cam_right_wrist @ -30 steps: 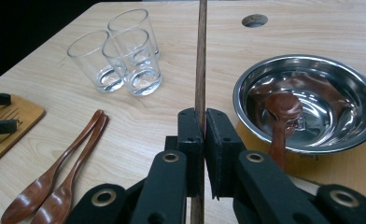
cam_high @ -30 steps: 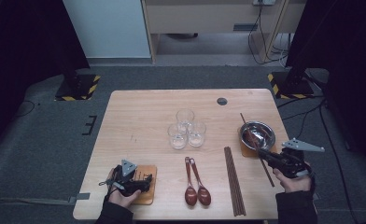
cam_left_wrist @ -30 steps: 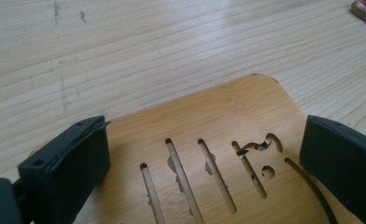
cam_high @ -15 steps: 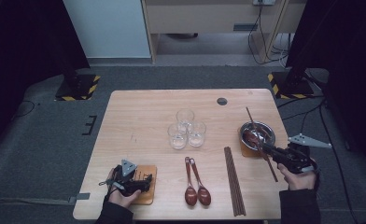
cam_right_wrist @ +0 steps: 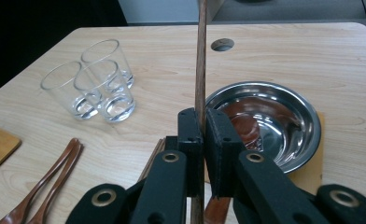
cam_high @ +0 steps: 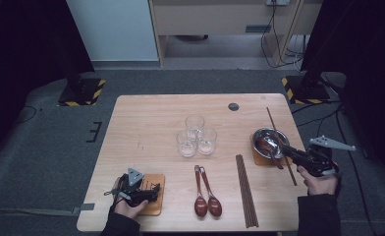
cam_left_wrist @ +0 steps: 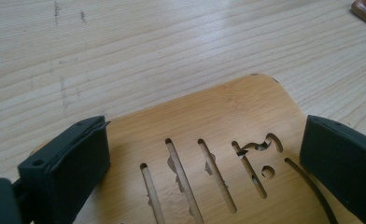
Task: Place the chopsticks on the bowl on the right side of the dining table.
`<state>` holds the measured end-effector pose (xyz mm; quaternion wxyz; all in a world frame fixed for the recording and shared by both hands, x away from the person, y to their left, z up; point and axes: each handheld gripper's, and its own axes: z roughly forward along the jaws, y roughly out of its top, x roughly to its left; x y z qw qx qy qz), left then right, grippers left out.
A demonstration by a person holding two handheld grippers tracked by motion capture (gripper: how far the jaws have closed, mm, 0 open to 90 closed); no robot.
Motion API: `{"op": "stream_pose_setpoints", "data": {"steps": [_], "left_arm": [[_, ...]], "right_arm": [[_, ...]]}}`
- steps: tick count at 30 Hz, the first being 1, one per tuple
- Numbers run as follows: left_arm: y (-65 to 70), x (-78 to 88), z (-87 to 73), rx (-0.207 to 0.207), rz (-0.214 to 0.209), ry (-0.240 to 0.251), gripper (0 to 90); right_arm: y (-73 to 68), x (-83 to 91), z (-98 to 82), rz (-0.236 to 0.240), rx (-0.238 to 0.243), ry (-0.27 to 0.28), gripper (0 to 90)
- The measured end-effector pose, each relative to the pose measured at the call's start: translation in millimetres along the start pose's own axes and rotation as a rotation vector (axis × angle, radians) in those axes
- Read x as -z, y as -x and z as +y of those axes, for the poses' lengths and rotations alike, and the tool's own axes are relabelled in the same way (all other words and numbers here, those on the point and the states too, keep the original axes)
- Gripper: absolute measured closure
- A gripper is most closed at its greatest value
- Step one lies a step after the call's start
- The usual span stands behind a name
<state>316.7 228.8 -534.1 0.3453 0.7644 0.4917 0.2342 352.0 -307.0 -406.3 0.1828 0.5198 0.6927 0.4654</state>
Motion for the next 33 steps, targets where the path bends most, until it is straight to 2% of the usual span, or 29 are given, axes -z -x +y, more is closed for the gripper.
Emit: {"op": "stream_pose_setpoints", "data": {"steps": [22, 33], "left_arm": [[0.0, 0.0, 0.0, 0.000, 0.000, 0.000, 0.7], [0.0, 0.0, 0.0, 0.000, 0.000, 0.000, 0.7]], "right_arm": [[30.8, -22.0, 6.4, -0.054, -0.028, -0.024, 85.2], [40.8, -43.4, 9.8, -0.072, -0.023, -0.048, 85.2]]}}
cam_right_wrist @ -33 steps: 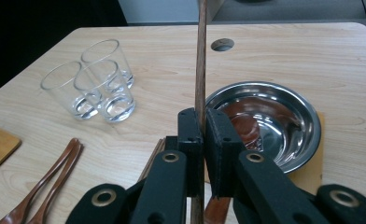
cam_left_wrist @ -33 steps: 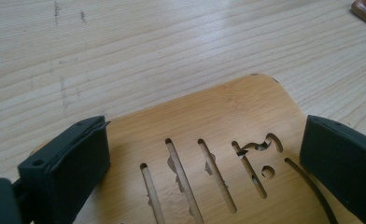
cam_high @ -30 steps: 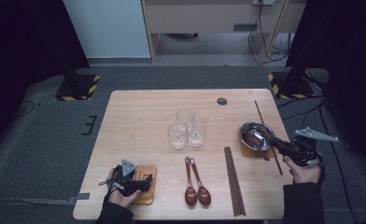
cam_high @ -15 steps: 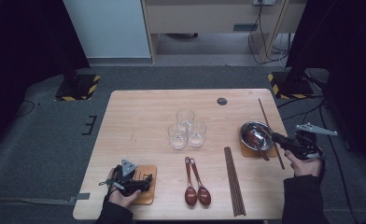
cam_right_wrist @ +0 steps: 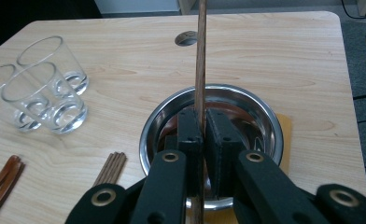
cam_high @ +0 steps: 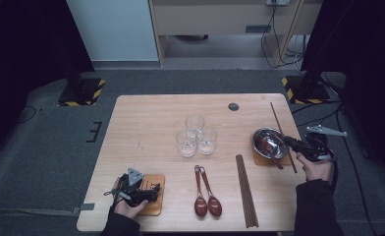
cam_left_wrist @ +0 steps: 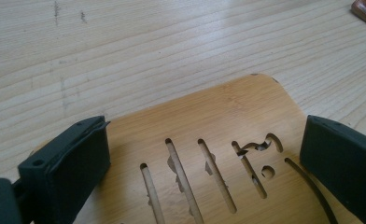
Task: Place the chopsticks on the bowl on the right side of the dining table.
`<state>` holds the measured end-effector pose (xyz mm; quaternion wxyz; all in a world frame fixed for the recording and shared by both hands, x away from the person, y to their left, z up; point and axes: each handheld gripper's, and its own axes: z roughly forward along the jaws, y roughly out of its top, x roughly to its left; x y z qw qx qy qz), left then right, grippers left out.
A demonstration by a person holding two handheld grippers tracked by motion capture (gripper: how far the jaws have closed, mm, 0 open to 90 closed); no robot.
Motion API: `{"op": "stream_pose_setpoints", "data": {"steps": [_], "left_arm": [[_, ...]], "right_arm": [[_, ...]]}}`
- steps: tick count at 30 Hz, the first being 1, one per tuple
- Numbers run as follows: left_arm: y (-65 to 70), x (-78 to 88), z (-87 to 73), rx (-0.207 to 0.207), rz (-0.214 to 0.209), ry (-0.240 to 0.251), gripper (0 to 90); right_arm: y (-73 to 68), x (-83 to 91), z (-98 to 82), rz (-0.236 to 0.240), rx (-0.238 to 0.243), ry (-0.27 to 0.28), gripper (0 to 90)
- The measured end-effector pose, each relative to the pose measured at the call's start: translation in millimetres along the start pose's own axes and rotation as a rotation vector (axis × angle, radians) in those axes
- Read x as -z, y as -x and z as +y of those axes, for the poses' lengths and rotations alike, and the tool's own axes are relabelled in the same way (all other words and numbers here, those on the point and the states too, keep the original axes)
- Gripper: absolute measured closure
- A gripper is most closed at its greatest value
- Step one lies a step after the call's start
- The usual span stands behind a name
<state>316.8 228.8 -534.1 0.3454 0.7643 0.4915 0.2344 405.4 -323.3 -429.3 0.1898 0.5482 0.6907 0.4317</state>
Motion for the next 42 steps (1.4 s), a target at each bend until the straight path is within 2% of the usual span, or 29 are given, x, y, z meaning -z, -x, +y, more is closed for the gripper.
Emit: {"op": "stream_pose_setpoints", "data": {"steps": [5, 10, 19, 26, 32, 42], "left_arm": [[0.0, 0.0, 0.0, 0.000, 0.000, 0.000, 0.7], [0.0, 0.0, 0.0, 0.000, 0.000, 0.000, 0.7], [0.0, 0.0, 0.0, 0.000, 0.000, 0.000, 0.7], [0.0, 0.0, 0.0, 0.000, 0.000, 0.000, 0.7], [-0.1, 0.0, 0.0, 0.000, 0.000, 0.000, 0.7], [-0.1, 0.1, 0.0, 0.000, 0.000, 0.000, 0.7]], "right_arm": [[2.3, -12.7, -1.0, -0.017, 0.007, -0.033, 85.2], [4.1, -19.7, -1.0, -0.019, 0.003, -0.046, 85.2], [11.0, -34.1, -3.7, -0.040, 0.025, -0.090, 85.2], [7.9, -46.1, -6.7, -0.048, 0.044, -0.132, 85.2], [5.9, -51.9, -8.5, -0.066, 0.053, -0.160, 85.2], [3.7, -57.4, -10.8, -0.068, 0.056, -0.206, 85.1]]}}
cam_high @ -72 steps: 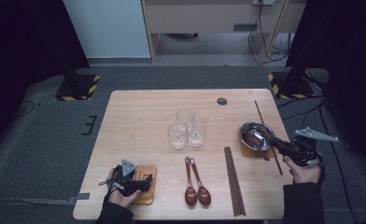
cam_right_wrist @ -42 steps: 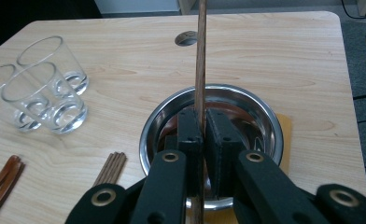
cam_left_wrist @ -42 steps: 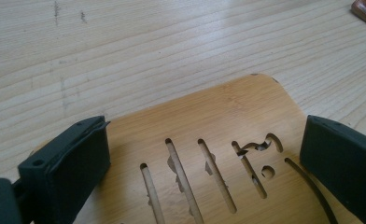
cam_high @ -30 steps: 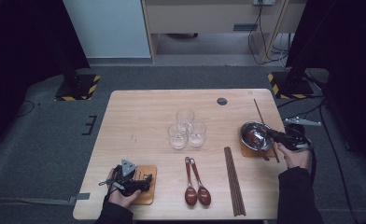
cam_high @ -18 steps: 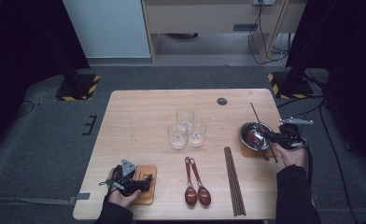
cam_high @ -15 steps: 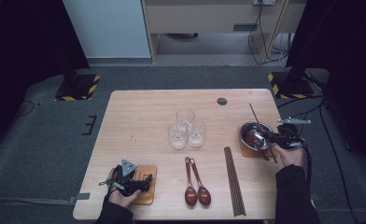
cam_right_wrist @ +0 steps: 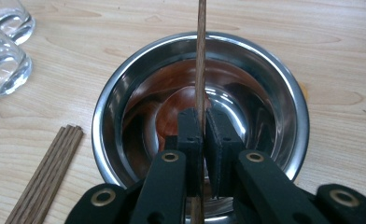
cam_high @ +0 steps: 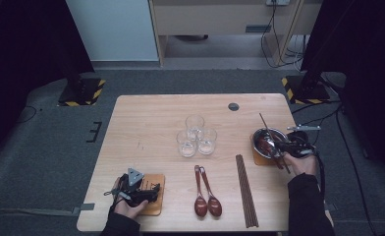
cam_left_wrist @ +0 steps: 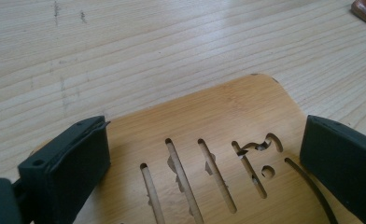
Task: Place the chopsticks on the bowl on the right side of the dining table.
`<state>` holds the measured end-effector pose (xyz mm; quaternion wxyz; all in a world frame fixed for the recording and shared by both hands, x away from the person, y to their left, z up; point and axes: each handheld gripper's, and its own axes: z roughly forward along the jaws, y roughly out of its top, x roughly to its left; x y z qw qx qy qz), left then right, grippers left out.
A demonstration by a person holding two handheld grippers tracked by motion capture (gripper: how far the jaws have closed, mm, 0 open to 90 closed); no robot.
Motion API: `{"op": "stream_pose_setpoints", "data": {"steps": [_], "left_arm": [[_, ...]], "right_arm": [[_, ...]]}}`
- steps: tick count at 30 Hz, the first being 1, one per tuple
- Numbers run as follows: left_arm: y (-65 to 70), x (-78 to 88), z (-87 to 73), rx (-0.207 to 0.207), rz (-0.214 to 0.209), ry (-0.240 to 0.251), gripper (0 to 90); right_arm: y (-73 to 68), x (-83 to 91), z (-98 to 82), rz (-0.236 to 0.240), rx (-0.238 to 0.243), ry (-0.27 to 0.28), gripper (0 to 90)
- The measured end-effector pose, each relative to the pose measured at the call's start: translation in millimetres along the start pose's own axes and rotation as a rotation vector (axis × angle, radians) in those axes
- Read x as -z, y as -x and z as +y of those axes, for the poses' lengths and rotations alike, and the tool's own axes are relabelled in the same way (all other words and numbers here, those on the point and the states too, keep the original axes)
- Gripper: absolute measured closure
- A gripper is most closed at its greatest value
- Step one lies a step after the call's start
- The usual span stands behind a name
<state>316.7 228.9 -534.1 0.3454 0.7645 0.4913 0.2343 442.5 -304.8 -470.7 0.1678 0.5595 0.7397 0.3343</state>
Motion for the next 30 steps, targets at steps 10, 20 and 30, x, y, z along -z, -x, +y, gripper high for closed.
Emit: {"op": "stream_pose_setpoints", "data": {"steps": [10, 20, 30], "left_arm": [[0.0, 0.0, 0.0, 0.000, 0.000, 0.000, 0.7], [0.0, 0.0, 0.0, 0.000, 0.000, 0.000, 0.7], [0.0, 0.0, 0.0, -0.001, 0.000, 0.000, 0.8]], "right_arm": [[-2.3, -3.4, -0.4, 0.002, -0.008, -0.033, 84.9], [-0.2, 2.3, 0.4, 0.016, -0.027, 0.006, 73.2], [-2.5, 29.0, 0.4, 0.048, -0.034, 0.095, 65.6]]}}
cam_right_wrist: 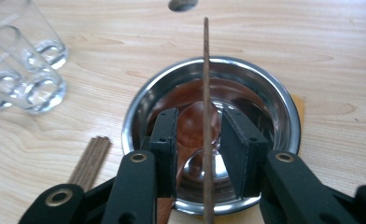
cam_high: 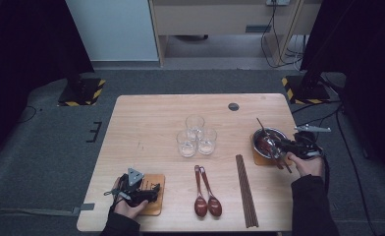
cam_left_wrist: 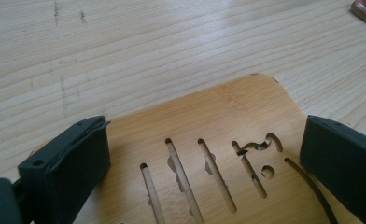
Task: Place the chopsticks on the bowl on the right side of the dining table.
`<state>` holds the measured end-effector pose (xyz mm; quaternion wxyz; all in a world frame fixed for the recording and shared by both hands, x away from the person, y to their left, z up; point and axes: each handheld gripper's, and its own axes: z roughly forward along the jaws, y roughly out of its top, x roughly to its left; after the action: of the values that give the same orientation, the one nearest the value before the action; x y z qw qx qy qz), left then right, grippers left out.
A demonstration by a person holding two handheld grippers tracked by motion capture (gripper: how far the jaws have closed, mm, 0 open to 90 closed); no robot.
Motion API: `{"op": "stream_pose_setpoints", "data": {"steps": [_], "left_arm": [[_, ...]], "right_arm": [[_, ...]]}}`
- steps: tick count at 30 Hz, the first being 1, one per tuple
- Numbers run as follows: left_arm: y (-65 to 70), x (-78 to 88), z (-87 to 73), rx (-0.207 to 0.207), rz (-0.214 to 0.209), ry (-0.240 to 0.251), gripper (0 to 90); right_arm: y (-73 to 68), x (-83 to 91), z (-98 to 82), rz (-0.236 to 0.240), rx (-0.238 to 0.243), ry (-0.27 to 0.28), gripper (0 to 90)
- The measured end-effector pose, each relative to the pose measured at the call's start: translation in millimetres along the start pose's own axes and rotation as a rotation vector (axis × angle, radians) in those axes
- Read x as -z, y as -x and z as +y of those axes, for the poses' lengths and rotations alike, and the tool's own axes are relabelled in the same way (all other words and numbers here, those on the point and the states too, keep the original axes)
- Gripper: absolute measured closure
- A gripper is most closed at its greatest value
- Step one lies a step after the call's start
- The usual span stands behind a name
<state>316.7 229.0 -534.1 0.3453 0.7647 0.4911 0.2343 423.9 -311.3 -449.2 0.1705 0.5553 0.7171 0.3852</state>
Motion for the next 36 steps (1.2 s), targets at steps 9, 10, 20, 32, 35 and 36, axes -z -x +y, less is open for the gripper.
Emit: {"op": "stream_pose_setpoints", "data": {"steps": [9, 10, 20, 32, 35, 36], "left_arm": [[0.0, 0.0, 0.0, 0.000, 0.000, 0.000, 0.7], [0.0, 0.0, 0.0, 0.000, 0.000, 0.000, 0.7], [0.0, 0.0, 0.0, 0.001, 0.000, 0.000, 0.7], [0.0, 0.0, 0.0, 0.000, 0.000, 0.000, 0.7], [0.0, 0.0, 0.0, 0.001, 0.000, 0.000, 0.7], [0.0, 0.0, 0.0, 0.001, 0.000, 0.000, 0.7]], "right_arm": [[-8.9, 21.2, -1.7, 0.033, 0.001, 0.058, 56.7], [-10.6, 23.4, -1.7, 0.035, -0.004, 0.069, 54.7], [-28.8, 37.8, -0.6, 0.068, 0.027, 0.116, 47.5], [-57.1, 45.1, -0.3, 0.102, 0.081, 0.141, 40.1], [-64.0, 46.3, -0.2, 0.115, 0.092, 0.147, 38.8], [-66.3, 46.7, -0.2, 0.118, 0.092, 0.148, 38.4]]}}
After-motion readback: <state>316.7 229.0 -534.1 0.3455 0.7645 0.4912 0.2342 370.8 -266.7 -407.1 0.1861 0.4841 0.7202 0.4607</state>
